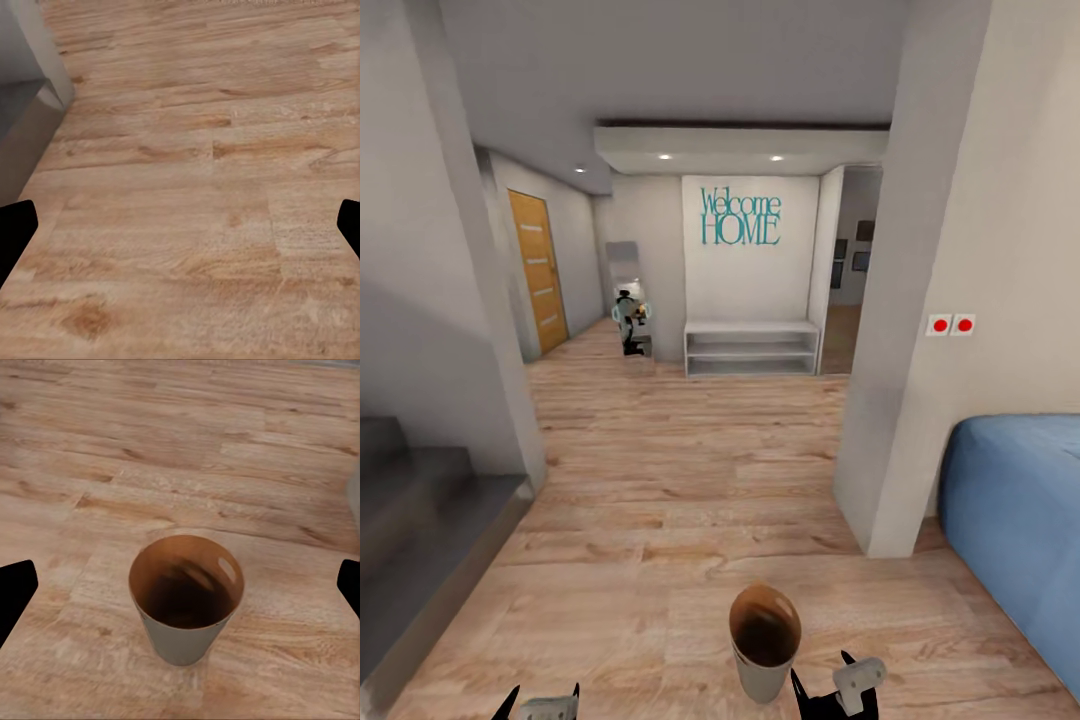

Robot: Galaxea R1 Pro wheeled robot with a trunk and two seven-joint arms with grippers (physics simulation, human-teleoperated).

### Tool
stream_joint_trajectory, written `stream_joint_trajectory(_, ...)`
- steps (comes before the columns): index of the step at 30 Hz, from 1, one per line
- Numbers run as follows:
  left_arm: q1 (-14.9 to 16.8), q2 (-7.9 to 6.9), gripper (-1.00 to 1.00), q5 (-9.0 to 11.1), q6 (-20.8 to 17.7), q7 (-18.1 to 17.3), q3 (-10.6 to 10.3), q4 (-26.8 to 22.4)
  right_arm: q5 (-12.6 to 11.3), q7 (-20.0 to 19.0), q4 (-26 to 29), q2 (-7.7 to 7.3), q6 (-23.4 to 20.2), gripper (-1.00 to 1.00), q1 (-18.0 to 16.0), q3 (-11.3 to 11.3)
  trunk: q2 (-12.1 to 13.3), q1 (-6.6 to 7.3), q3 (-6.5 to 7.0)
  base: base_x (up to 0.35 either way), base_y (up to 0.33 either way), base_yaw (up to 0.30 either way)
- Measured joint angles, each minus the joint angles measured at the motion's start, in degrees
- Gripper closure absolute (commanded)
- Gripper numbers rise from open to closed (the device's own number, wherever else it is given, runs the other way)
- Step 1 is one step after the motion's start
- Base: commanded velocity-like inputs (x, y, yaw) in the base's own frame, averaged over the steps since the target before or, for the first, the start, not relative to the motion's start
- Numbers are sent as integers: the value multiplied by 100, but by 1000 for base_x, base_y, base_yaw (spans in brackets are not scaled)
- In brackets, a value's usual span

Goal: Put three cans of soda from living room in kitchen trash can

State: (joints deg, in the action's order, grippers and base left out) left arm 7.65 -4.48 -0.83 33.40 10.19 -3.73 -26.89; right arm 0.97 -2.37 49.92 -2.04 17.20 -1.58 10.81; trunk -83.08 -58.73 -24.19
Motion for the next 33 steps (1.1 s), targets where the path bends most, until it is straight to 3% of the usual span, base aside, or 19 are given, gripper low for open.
stream_joint_trajectory(23, 0, 0, -100, 5, 8, 4, 2, -11, 4, 0, 0, 11, 0, -100, 0, 0, 0, 0, 0, 320, 0, 0)
stream_joint_trajectory(33, 0, 0, -100, 14, 32, 8, 10, -46, -1, -5, -4, 21, -7, -100, 0, 2, 0, 0, 0, 84, 0, 0)
